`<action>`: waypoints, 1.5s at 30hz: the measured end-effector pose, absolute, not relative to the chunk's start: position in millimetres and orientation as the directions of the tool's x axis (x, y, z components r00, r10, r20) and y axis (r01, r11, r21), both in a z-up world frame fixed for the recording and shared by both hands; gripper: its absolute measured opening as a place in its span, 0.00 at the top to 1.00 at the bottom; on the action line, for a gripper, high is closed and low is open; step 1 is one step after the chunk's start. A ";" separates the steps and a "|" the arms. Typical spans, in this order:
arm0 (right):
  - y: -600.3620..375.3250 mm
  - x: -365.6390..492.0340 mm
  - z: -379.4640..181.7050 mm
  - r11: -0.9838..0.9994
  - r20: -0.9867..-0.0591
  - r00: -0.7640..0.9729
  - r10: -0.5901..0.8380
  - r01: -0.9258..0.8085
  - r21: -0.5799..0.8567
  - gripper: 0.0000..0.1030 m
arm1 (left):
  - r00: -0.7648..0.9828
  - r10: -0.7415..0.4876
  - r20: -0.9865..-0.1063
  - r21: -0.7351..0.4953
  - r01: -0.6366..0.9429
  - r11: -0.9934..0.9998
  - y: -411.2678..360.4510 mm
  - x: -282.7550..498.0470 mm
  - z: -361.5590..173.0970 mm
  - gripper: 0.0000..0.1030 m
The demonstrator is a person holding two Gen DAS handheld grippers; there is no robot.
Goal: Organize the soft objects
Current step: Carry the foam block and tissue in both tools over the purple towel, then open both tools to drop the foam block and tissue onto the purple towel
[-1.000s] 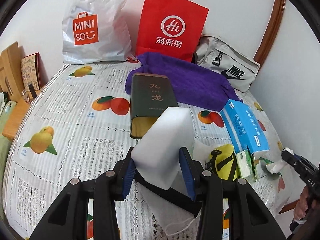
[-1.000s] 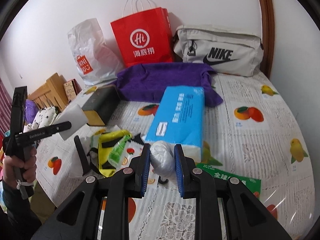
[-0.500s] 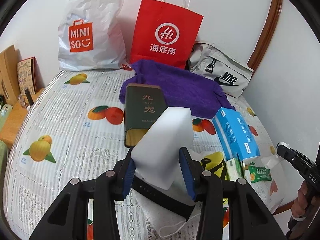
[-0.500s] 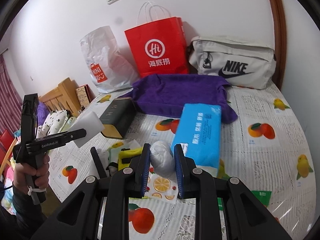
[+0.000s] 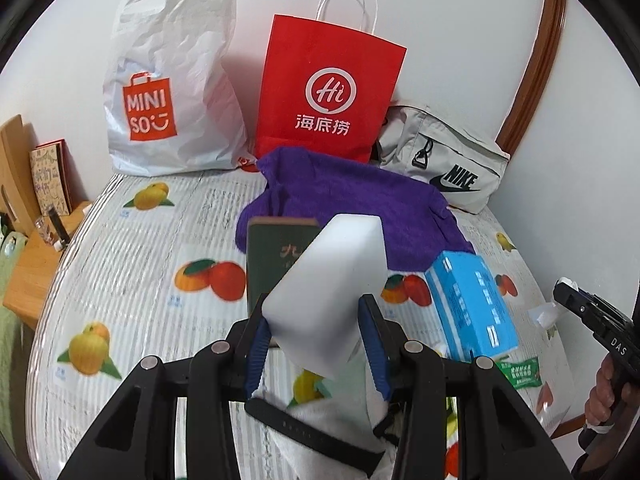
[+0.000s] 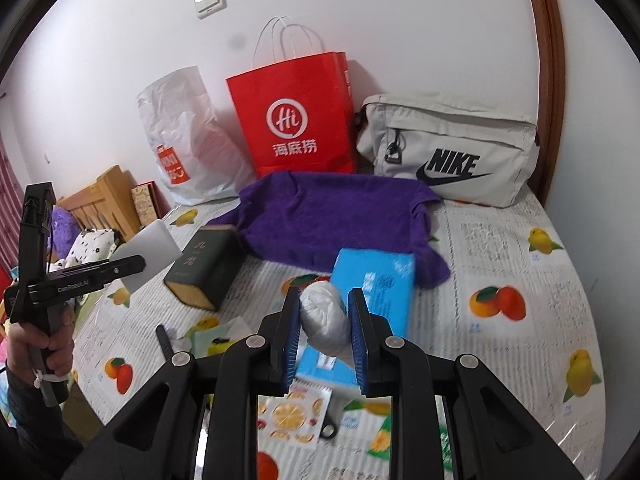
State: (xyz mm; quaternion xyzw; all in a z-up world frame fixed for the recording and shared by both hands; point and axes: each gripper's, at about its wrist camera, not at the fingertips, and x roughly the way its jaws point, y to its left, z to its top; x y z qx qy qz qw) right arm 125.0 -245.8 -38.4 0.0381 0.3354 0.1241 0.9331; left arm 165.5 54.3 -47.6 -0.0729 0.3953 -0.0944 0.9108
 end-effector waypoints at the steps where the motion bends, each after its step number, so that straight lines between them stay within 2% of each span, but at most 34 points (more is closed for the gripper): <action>1: -246.4 129.0 -37.3 0.967 -0.615 0.746 0.255 -0.206 0.152 0.77 | 0.667 -0.225 -0.710 -0.201 0.114 0.973 53.5 170.6 -46.9 0.60; 18: -241.6 246.2 -31.4 0.981 -0.626 0.757 0.188 -0.179 0.078 0.77 | 0.628 -0.164 -0.761 -0.113 0.121 0.986 35.5 295.9 -45.6 0.60; 33: -234.5 340.7 -67.8 0.979 -0.690 0.699 0.187 -0.194 0.069 0.77 | 0.567 -0.191 -0.801 -0.137 0.137 0.981 16.5 387.9 -77.0 0.60; 45: -233.5 373.5 -102.9 0.979 -0.759 0.626 0.178 -0.194 0.068 0.77 | 0.513 -0.131 -0.848 -0.106 0.078 0.991 8.5 447.6 -111.3 0.60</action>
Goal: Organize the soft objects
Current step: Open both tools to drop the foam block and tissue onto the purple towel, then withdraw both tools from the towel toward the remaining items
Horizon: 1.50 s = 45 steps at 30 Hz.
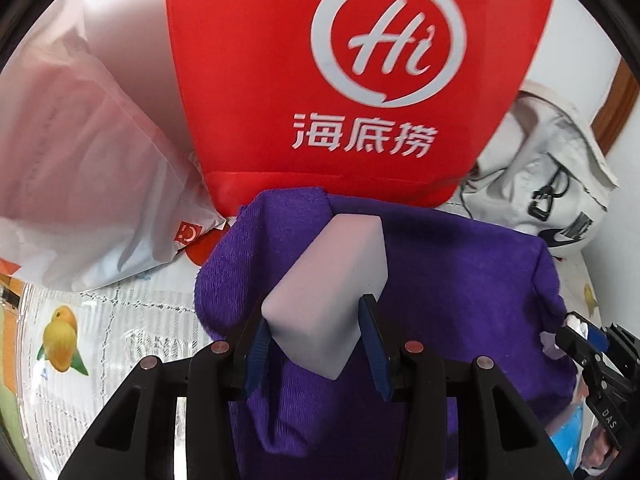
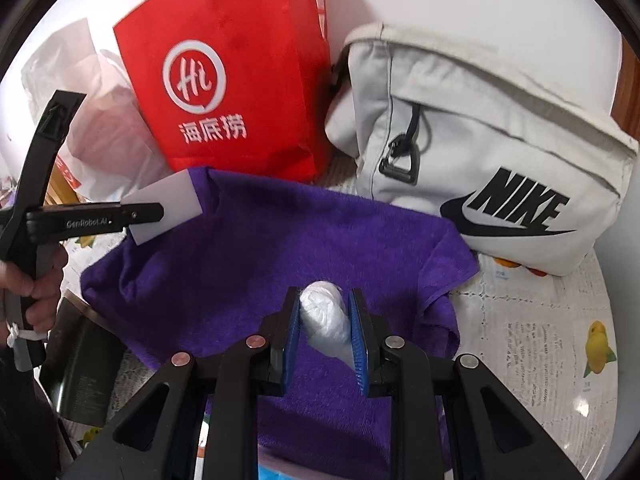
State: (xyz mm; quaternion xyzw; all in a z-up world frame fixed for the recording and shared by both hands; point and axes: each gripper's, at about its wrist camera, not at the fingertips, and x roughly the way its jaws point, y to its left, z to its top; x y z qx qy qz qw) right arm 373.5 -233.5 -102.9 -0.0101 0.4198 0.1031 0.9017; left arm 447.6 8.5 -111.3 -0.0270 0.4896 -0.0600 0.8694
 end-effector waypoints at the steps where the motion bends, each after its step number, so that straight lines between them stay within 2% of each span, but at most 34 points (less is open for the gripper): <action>1: -233.2 375.4 -104.4 0.978 -0.763 0.622 0.176 -0.195 0.066 0.77 | 0.512 -0.124 -0.850 -0.099 0.075 0.992 8.6 450.1 -113.2 0.60; 9: -235.9 384.5 -115.9 0.977 -0.797 0.577 0.180 -0.197 0.078 0.77 | 0.495 -0.109 -0.862 -0.085 0.070 0.994 4.1 457.0 -120.8 0.58; 13: -233.5 386.3 -116.7 0.976 -0.798 0.574 0.182 -0.203 0.076 0.75 | 0.478 -0.118 -0.871 -0.093 0.077 0.993 -3.2 458.5 -121.0 0.52; 16: -234.5 386.9 -115.6 0.974 -0.797 0.571 0.195 -0.207 0.090 0.65 | 0.476 -0.120 -0.871 -0.097 0.073 0.993 -3.5 455.7 -119.7 0.31; 18: -236.6 385.6 -113.4 0.973 -0.793 0.574 0.205 -0.207 0.102 0.50 | 0.491 -0.125 -0.862 -0.102 0.074 0.992 -4.1 452.1 -115.5 0.26; 20: -239.4 382.0 -109.2 0.972 -0.780 0.589 0.212 -0.206 0.109 0.42 | 0.498 -0.127 -0.858 -0.104 0.075 0.992 -5.4 448.8 -110.8 0.19; 21: -240.6 380.5 -107.5 0.972 -0.775 0.594 0.215 -0.205 0.112 0.36 | 0.496 -0.120 -0.860 -0.096 0.073 0.993 -6.3 447.7 -109.3 0.18; 22: -242.2 379.0 -106.0 0.972 -0.772 0.598 0.217 -0.204 0.116 0.35 | 0.495 -0.109 -0.862 -0.086 0.070 0.994 -6.7 446.3 -108.2 0.18; 30: -246.4 358.7 -93.9 0.973 -0.767 0.602 0.220 -0.190 0.130 0.35 | 0.526 -0.050 -0.849 -0.038 0.035 0.999 4.3 416.4 -87.9 0.18; 38: -246.2 316.8 -77.6 0.981 -0.758 0.624 0.188 -0.161 0.111 0.35 | 0.604 -0.169 -0.779 -0.162 0.066 0.985 18.9 351.5 -53.3 0.18; 45: -252.3 257.3 -63.2 0.982 -0.745 0.641 0.185 -0.140 0.123 0.35 | 0.579 -0.130 -0.805 -0.142 0.025 0.990 32.2 288.4 -46.7 0.18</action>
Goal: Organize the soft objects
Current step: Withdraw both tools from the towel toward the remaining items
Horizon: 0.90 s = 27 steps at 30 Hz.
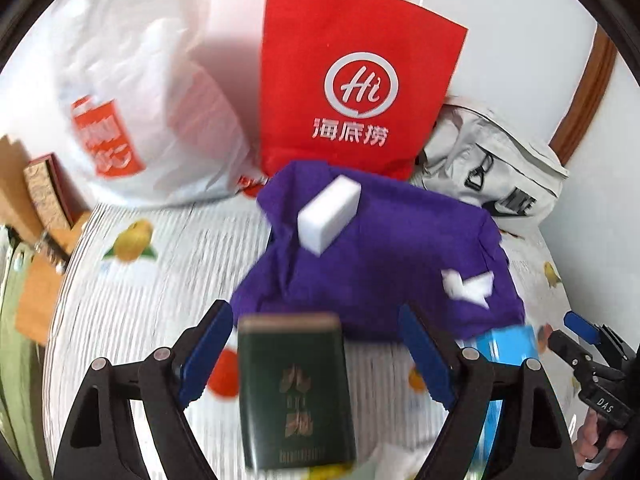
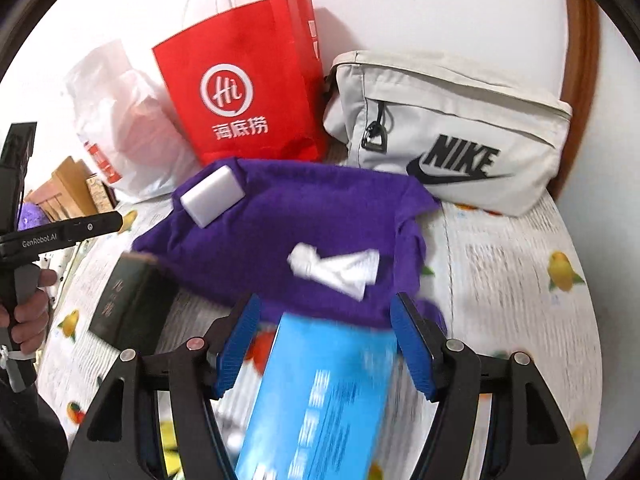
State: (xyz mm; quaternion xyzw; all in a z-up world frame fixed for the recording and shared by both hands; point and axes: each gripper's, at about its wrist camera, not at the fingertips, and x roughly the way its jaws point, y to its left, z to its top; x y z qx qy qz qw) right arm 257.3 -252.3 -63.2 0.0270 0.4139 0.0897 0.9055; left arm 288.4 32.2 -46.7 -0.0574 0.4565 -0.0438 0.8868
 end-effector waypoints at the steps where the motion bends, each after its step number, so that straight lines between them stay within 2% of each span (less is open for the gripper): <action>1: -253.8 245.1 -61.6 0.982 -0.741 0.644 0.188 -0.141 0.127 0.35 | 0.572 -0.131 -0.809 -0.144 0.023 0.989 32.1 280.0 -47.9 0.18; 5: -260.8 200.1 -54.5 0.991 -0.725 0.676 0.134 -0.103 0.087 0.35 | 0.581 -0.122 -0.804 -0.160 -0.013 0.987 42.3 235.3 -47.1 0.18; 10: -282.2 149.0 -59.9 0.993 -0.726 0.678 0.114 -0.055 0.104 0.34 | 0.577 -0.156 -0.802 -0.210 -0.027 0.977 49.8 192.1 -50.4 0.18; 13: -291.8 119.6 -78.2 0.996 -0.747 0.660 0.084 -0.034 0.082 0.27 | 0.574 -0.165 -0.802 -0.221 -0.029 0.975 50.3 169.2 -56.1 0.18; 22: -309.5 69.0 -125.0 0.999 -0.767 0.640 0.052 -0.024 0.047 0.27 | 0.538 -0.167 -0.826 -0.213 -0.023 0.977 42.4 126.5 -79.5 0.18; 24: -313.7 63.6 -128.9 0.998 -0.764 0.642 0.058 -0.044 0.039 0.22 | 0.541 -0.166 -0.825 -0.212 -0.023 0.977 40.7 122.5 -83.8 0.18; 27: -314.7 61.5 -137.1 0.998 -0.764 0.645 0.010 -0.059 -0.036 0.21 | 0.525 -0.161 -0.836 -0.206 -0.028 0.978 37.0 121.8 -92.5 0.18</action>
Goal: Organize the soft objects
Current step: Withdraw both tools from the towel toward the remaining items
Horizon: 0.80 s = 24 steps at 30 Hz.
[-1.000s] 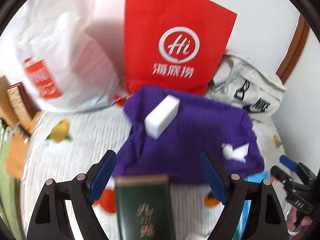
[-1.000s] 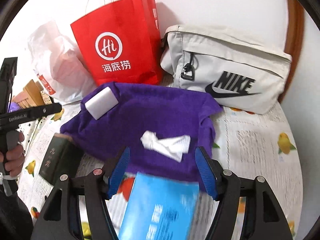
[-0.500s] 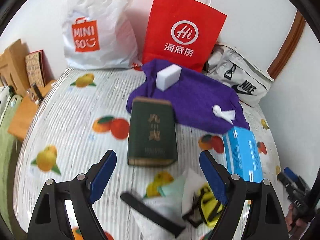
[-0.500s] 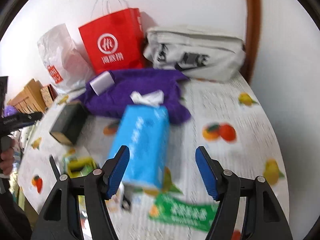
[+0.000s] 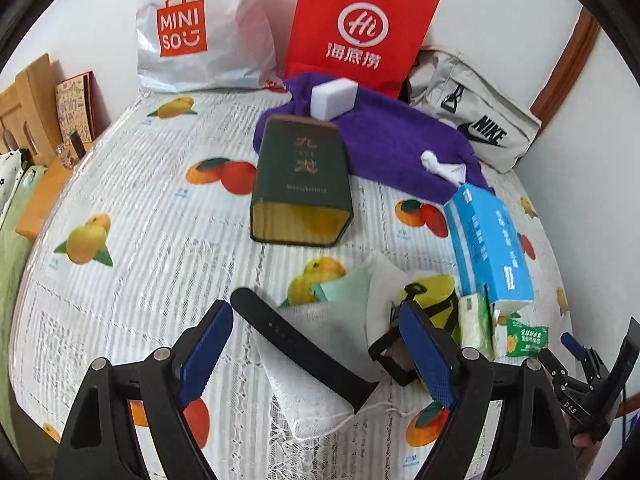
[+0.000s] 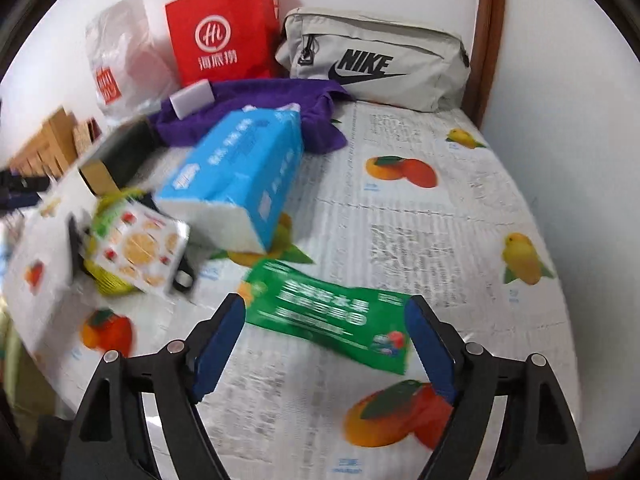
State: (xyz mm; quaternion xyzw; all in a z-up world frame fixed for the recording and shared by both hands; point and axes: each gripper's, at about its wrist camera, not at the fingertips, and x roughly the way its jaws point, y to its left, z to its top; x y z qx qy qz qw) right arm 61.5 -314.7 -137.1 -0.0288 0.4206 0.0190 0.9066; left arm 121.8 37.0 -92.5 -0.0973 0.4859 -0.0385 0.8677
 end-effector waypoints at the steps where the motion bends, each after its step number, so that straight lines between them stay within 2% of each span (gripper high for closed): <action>1: -315.6 61.1 -140.7 0.996 -0.765 0.644 -0.007 -0.062 -0.061 0.21 | 0.518 -0.159 -0.841 -0.203 -0.028 0.979 35.6 121.8 -96.0 0.18; 9: -328.3 67.0 -169.6 0.990 -0.788 0.615 -0.038 -0.086 -0.115 0.17 | 0.477 -0.142 -0.868 -0.179 -0.033 0.983 30.5 130.8 -113.4 0.18; 12: -326.2 71.7 -171.1 0.991 -0.783 0.621 0.025 -0.120 -0.064 0.19 | 0.471 -0.142 -0.870 -0.181 -0.037 0.983 31.1 135.1 -114.0 0.18; 15: -311.8 70.2 -171.7 0.981 -0.786 0.611 0.092 -0.190 -0.032 0.26 | 0.470 -0.136 -0.872 -0.173 -0.036 0.984 32.1 138.0 -113.6 0.18; 20: -281.1 60.7 -170.4 0.956 -0.800 0.581 0.152 -0.292 -0.030 0.26 | 0.472 -0.141 -0.870 -0.184 -0.046 0.982 38.3 139.2 -114.3 0.18; 24: -279.8 59.2 -163.6 0.953 -0.782 0.609 0.129 -0.294 -0.072 0.23 | 0.468 -0.147 -0.872 -0.192 -0.049 0.980 42.2 138.6 -116.8 0.18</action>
